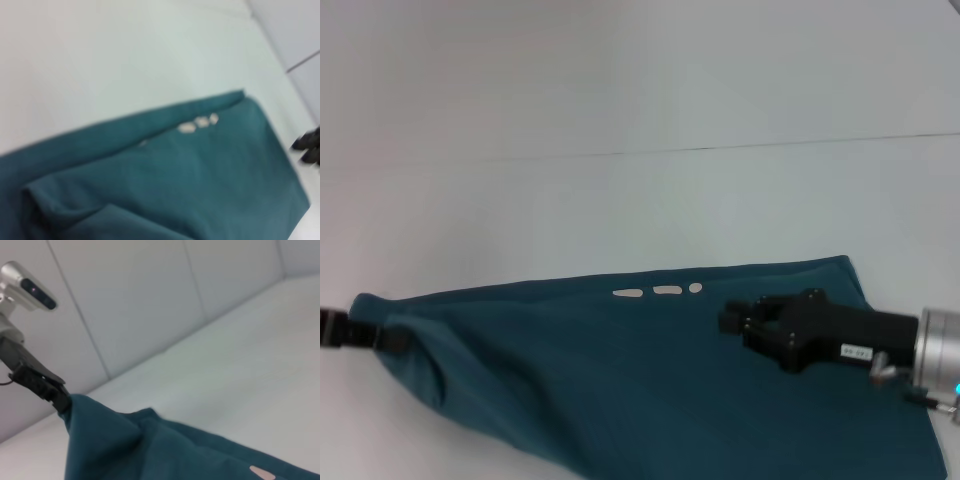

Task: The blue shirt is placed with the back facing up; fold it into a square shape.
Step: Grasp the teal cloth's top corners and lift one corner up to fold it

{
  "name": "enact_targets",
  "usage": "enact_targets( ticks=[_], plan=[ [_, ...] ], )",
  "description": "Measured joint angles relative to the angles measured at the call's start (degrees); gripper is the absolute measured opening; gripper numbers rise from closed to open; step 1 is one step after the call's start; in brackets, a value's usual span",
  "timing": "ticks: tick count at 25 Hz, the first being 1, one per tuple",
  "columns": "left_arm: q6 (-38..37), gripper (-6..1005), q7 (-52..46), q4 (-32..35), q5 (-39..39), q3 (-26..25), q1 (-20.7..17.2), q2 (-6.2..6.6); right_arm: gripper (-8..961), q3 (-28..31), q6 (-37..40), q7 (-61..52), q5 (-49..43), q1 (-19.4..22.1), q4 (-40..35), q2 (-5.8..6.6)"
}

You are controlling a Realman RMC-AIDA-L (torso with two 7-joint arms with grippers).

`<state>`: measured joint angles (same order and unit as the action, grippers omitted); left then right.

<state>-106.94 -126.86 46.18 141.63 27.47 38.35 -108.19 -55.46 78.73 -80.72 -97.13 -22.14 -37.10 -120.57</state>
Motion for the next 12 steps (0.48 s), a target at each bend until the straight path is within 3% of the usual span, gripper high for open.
enact_targets(
  ticks=[2, 7, 12],
  plan=[
    [0.21, 60, -0.36, -1.02, -2.08, -1.22, 0.2, 0.45, 381, -0.12, -0.83, 8.37, 4.83, -0.31, 6.0, -0.01],
    [0.29, 60, -1.26, -1.4, -5.59, -2.61, 0.86, 0.46, 137, -0.15, -1.41, 19.45, 10.37, -1.45, 13.38, -0.16],
    [0.01, 60, -1.76, -3.39, -10.18, -2.47, 2.54, 0.4, 22, -0.35, -1.86, 25.45, 13.24, -3.73, 18.91, -0.28]
  ],
)
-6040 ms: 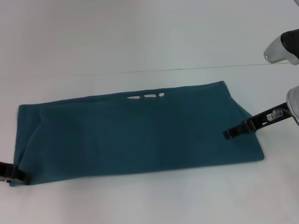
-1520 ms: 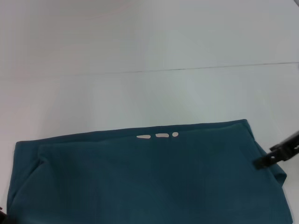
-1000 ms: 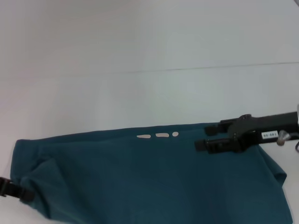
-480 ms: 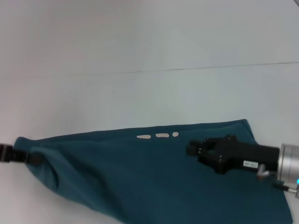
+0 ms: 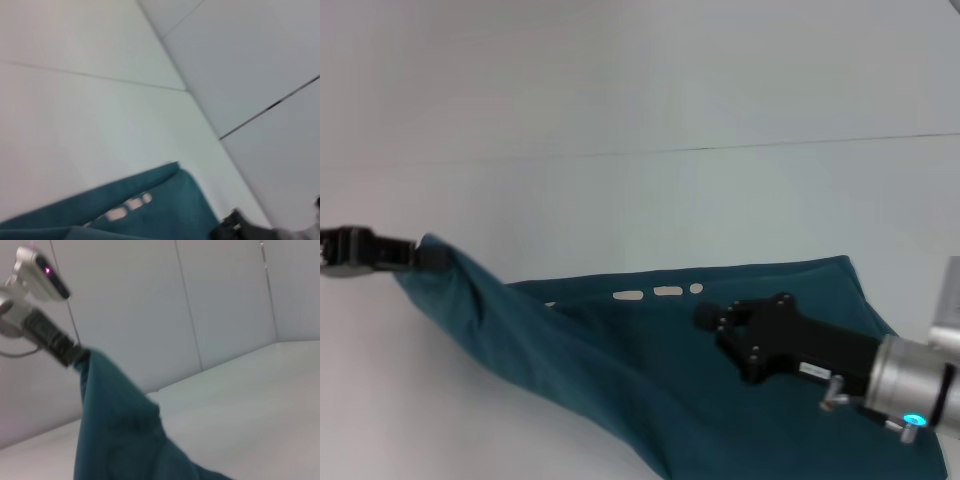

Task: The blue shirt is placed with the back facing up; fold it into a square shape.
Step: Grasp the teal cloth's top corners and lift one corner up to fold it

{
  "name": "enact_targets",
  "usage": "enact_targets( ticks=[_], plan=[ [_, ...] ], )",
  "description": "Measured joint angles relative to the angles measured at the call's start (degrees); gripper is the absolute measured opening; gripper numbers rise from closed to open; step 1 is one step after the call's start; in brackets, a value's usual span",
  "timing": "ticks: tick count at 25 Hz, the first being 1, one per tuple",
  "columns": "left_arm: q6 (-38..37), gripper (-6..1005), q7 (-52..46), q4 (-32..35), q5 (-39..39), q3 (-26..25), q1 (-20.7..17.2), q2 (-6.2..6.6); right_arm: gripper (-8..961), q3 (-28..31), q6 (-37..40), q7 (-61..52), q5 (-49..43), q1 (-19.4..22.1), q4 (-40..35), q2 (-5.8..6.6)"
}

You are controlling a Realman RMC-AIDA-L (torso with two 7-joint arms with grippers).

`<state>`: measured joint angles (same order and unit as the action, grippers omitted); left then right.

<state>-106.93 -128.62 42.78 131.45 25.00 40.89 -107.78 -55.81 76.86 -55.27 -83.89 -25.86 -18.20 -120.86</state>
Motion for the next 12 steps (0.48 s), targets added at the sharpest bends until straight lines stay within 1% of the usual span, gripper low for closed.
enact_targets(
  ticks=[1, 2, 3, 4, 8, 12],
  plan=[
    [-0.03, 60, -0.08, -0.34, -0.6, 0.04, 0.37, 0.04, -1, -0.11, -0.5, 0.93, 0.26, -0.75, 1.23, -0.01],
    [-0.07, 60, -0.13, -0.54, -1.18, 0.07, 0.79, 0.05, -1, -0.21, -1.46, 1.8, 0.34, -1.69, 2.63, -0.05],
    [-0.08, 60, -0.19, -0.79, -1.81, 0.08, 1.24, 0.08, -1, -0.42, -4.0, 3.38, 0.4, -4.29, 6.01, -0.12],
    [-0.11, 60, -0.23, -1.01, -2.44, 0.08, 1.68, 0.09, -2, -0.43, -4.3, 3.54, 0.41, -4.54, 6.34, -0.12],
    [-0.39, 60, -0.32, -1.47, -6.11, -0.01, 2.73, 0.19, -1, -0.31, -8.53, 5.22, 0.43, -8.78, 11.38, -0.17],
    [-0.56, 61, -0.32, -1.49, -9.66, 0.16, 3.15, 0.37, -1, -0.19, -9.02, 4.93, 0.46, -10.46, 12.59, -0.25]
  ],
)
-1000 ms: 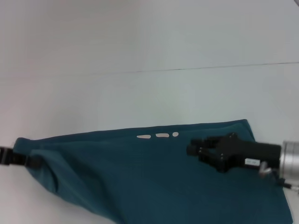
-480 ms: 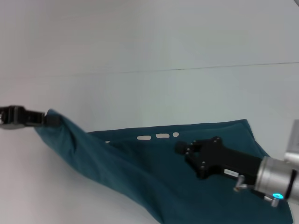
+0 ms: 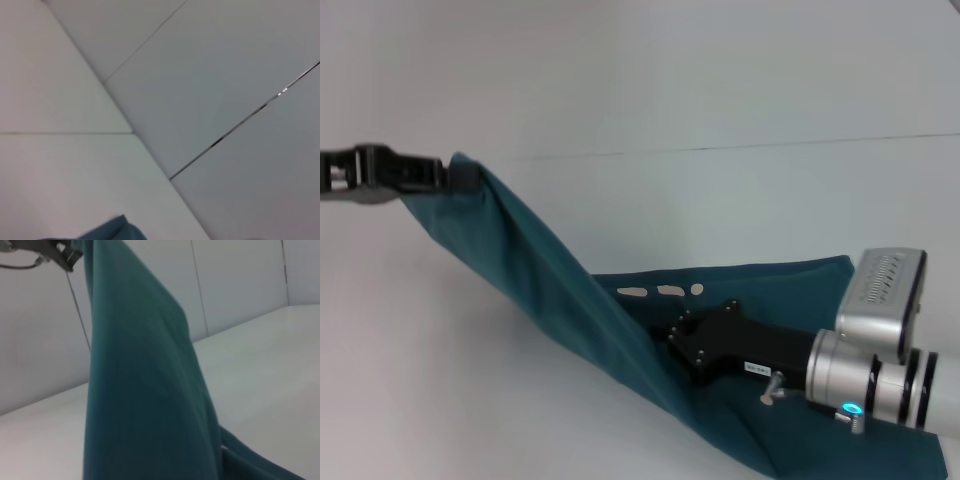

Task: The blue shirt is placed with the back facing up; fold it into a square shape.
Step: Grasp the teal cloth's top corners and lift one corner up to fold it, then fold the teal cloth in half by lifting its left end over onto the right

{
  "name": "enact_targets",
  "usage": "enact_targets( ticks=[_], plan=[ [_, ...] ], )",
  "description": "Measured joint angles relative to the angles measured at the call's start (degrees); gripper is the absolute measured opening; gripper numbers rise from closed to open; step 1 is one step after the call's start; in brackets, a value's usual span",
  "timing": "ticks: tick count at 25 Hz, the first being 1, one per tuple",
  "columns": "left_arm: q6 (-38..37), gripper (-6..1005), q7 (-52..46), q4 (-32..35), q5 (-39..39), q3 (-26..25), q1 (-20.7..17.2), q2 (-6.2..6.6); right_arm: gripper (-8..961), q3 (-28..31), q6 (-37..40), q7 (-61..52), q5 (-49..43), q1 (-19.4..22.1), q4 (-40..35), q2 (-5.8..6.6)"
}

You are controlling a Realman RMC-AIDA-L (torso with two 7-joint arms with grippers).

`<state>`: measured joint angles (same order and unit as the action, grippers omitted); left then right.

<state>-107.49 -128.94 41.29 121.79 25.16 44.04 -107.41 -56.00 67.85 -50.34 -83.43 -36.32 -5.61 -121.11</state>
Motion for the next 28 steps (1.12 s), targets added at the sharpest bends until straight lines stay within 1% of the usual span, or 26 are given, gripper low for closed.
enact_targets(
  ticks=[3, 9, 12, 16, 19, 21, 23, 24, 26, 28],
  plan=[
    [-0.01, 61, 0.0, 0.0, -0.47, 0.01, 0.32, 0.07, -1, 0.0, -0.36, -0.21, 0.02, -1.93, 1.39, -0.08],
    [-0.02, 61, 0.0, 0.01, -0.61, 0.15, 1.26, -0.11, -1, -1.44, -2.66, -0.3, -1.84, -8.67, 6.58, -0.11],
    [-0.63, 61, 0.0, 0.02, -0.63, 0.19, 1.36, -0.18, -1, -1.87, -3.86, -0.73, -3.84, -11.52, 8.26, -0.33],
    [-1.2, 62, 0.01, 0.02, -0.68, 0.31, 1.12, -0.22, -1, -1.87, -4.22, -1.67, -5.95, -13.85, 8.77, -0.54],
    [-1.21, 62, 0.15, -0.07, -0.68, 0.34, 0.75, -0.23, -1, -1.25, -4.26, -1.73, -6.41, -14.43, 9.19, -0.47],
    [-1.25, 62, 0.56, -0.48, -0.68, 0.42, 0.56, -0.21, -1, 0.56, -4.02, -1.95, -5.87, -13.19, 8.59, 0.0],
    [-1.24, 62, 1.12, -0.96, -0.69, 1.05, 0.6, -0.11, -1, 3.78, -3.47, -3.14, -5.36, -10.25, 6.07, 0.55],
    [-1.22, 62, 1.53, -1.17, -0.68, 1.86, 0.71, -0.08, -1, 5.71, -3.21, -4.36, -5.21, -8.08, 3.78, 0.77],
    [-1.17, 62, 2.3, -1.31, -0.69, 3.49, 1.05, -0.19, -1, 8.99, -2.16, -7.83, -5.02, -3.03, -2.36, 0.79],
    [-1.13, 62, 3.24, -1.35, -0.69, 5.02, 1.79, -0.51, -1, 11.26, -0.59, -11.08, -3.96, 1.16, -7.37, 0.81]
  ],
)
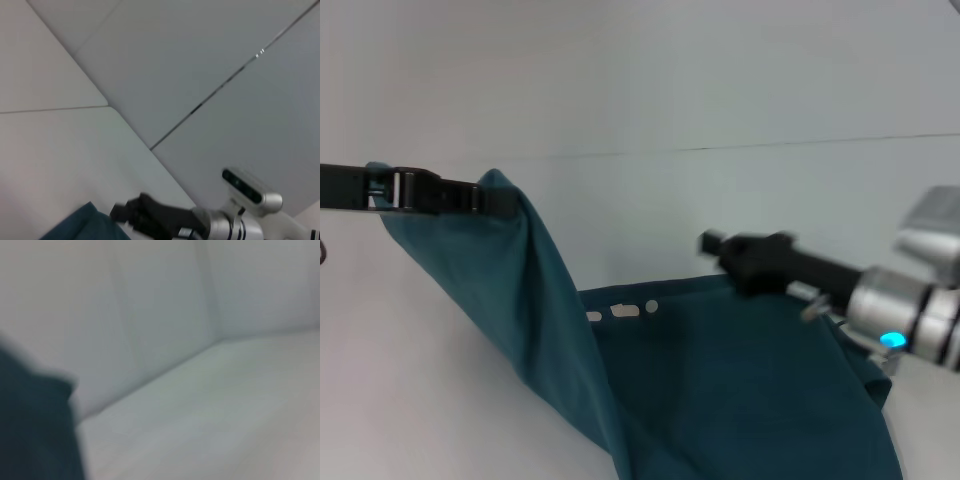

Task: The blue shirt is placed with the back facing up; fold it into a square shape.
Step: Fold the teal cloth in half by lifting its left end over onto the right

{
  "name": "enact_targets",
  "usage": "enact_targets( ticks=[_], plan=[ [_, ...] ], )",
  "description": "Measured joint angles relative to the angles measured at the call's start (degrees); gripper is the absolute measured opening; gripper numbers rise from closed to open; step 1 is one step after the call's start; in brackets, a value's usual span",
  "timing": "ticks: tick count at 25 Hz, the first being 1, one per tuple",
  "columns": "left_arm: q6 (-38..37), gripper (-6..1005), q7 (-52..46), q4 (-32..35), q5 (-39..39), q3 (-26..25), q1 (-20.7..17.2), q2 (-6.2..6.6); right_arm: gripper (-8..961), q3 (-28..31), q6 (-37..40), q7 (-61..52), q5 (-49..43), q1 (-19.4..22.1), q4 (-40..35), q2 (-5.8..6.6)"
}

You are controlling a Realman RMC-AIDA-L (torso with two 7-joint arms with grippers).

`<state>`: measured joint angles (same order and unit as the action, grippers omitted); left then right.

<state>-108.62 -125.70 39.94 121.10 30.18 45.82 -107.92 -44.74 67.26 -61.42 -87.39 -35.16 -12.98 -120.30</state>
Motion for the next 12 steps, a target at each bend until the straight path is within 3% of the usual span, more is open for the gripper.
enact_targets(
  ticks=[7, 12],
  plan=[
    [0.15, 62, 1.15, -0.12, 0.0, 3.63, 3.33, -0.69, -2, 4.71, 5.06, -7.15, 5.16, 11.4, -11.69, 0.44],
    [1.74, 63, 0.83, -0.22, 0.31, 8.43, 7.46, -2.22, -2, 8.91, 6.94, -9.16, 5.39, 15.52, -14.89, 0.67]
  ],
)
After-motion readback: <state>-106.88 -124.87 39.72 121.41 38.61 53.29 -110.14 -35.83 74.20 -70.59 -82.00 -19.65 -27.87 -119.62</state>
